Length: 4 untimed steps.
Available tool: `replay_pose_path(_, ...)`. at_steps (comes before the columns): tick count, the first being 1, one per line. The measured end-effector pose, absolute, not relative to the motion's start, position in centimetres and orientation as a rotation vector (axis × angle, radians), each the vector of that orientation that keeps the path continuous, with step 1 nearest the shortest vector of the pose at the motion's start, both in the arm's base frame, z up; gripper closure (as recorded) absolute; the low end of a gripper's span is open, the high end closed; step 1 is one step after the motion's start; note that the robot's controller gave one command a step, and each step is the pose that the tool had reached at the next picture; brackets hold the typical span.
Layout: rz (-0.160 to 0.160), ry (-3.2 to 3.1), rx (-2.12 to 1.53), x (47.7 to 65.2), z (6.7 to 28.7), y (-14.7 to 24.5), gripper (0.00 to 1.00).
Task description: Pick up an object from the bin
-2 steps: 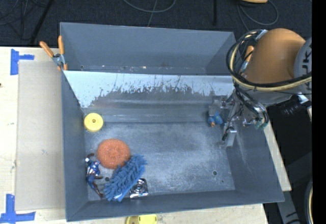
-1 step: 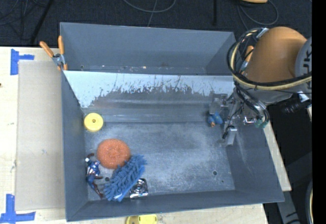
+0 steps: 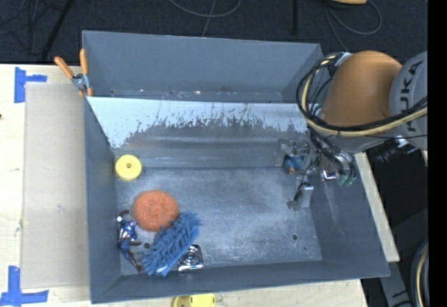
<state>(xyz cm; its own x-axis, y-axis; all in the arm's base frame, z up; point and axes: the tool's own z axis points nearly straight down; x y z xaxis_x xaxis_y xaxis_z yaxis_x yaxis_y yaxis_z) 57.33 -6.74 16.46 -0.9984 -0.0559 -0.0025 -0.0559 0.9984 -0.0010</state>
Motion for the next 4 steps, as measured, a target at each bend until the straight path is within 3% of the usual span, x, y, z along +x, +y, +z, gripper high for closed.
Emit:
replay_pose_path(1,0.001,3.114,-0.411,56.3,13.7,-5.6,0.00)
replay_pose_path(2,0.000,3.014,-0.876,55.2,8.6,-3.7,0.00)
replay_pose_path(3,0.004,3.065,-0.712,55.0,6.3,-2.3,0.00)
replay_pose_path(4,0.001,3.109,-0.460,54.1,6.7,0.6,0.00)
